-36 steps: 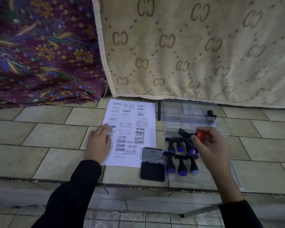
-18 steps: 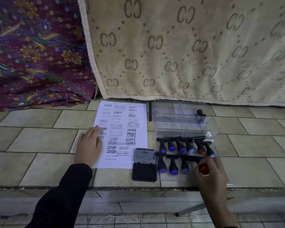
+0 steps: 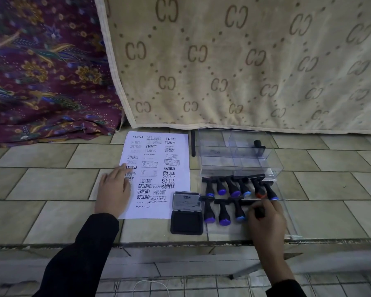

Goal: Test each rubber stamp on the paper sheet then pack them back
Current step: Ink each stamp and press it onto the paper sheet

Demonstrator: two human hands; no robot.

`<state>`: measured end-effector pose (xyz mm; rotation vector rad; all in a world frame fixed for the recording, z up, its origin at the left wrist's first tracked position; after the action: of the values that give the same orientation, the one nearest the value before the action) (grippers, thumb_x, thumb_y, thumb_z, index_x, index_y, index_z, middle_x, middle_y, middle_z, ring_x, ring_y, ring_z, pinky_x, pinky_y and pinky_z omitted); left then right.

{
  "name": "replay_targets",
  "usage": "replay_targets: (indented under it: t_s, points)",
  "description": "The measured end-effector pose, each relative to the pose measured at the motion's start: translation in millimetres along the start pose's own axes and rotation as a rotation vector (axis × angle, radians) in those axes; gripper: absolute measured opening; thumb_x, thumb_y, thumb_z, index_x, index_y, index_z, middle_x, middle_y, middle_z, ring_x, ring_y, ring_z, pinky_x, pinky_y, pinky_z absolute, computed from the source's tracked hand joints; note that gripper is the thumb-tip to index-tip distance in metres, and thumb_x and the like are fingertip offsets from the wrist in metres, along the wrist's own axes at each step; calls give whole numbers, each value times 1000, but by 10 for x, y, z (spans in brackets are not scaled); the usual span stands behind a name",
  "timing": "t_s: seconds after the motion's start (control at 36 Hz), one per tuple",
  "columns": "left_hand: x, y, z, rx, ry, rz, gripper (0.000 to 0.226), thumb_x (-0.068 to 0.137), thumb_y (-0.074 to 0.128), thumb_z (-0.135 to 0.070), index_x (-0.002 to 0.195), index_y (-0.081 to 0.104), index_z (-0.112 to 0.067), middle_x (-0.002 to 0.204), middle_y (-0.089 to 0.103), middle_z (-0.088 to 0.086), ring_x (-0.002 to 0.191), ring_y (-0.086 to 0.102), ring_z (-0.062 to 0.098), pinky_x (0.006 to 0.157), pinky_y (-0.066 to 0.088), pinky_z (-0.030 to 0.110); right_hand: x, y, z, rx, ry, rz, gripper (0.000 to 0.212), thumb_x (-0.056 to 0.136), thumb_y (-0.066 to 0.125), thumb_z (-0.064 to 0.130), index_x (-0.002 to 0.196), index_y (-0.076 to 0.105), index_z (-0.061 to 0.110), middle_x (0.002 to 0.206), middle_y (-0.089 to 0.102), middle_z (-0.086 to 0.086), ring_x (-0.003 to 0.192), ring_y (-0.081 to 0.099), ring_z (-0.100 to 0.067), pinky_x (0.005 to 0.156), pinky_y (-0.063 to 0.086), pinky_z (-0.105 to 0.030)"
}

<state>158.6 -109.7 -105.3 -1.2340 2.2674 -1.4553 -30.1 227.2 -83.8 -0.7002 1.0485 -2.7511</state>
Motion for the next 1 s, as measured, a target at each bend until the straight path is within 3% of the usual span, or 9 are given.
replay_targets:
  t_s: [0.14,0.22,0.33,0.53,0.64,0.81,1.0]
  points:
    - [-7,1,4,-1,-1,0,36,90,46,-1,120,60,-15,139,52,4,132,45,20,109,30,47,9,28,-1,-11,-13,-1,27,70,68,-10,73,59,15,81,48,-1,68,51,-20,63,41,-26]
    - [0,5,9,5,-4,9,37,90,46,-1,120,60,-15,139,52,4,132,44,19,108,30,47,-1,-13,13,-41,5,4,21,71,72,1,74,60,18,83,50,0,75,53,-21,63,46,-31]
    - [3,4,14,-5,-15,2,37,89,46,-1,121,60,-15,140,52,4,131,45,19,108,30,49,89,-144,87,-65,-22,-73,13,74,73,15,80,63,20,86,56,2,84,47,-15,63,38,-27]
    - [-12,-6,-3,-4,-2,-7,36,90,46,-1,120,61,-15,139,53,5,132,44,19,109,30,47,828,-189,323,42,-70,-103,11,83,63,17,92,61,13,95,57,-4,86,53,-20,70,40,-28]
    - [-9,-10,-4,-11,-7,-10,35,88,48,-1,118,61,-14,138,54,5,127,49,21,107,33,49,1450,29,354,-34,-76,-12,16,86,60,14,100,63,7,101,60,-12,96,55,-28,78,40,-27]
    - [-1,-13,-5,-12,11,-13,36,87,49,0,117,62,-15,136,55,6,127,49,20,106,34,47,2078,368,315,-306,1,231,32,88,54,13,116,56,-4,117,57,-26,111,50,-39,93,43,-40]
    - [-11,-26,-23,-28,6,-25,36,87,50,1,116,62,-15,136,55,4,126,50,20,106,34,46,2145,525,331,-545,136,349,22,87,54,15,103,59,1,111,62,-20,106,58,-35,84,47,-34]
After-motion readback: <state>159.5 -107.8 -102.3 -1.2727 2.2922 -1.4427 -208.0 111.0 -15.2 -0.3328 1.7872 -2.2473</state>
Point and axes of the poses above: each hand's wrist, its own x-axis towards the middle knuckle, its own y-axis out of the palm, z = x × y, the point moved 2 cm from there along x, towards the middle knuckle
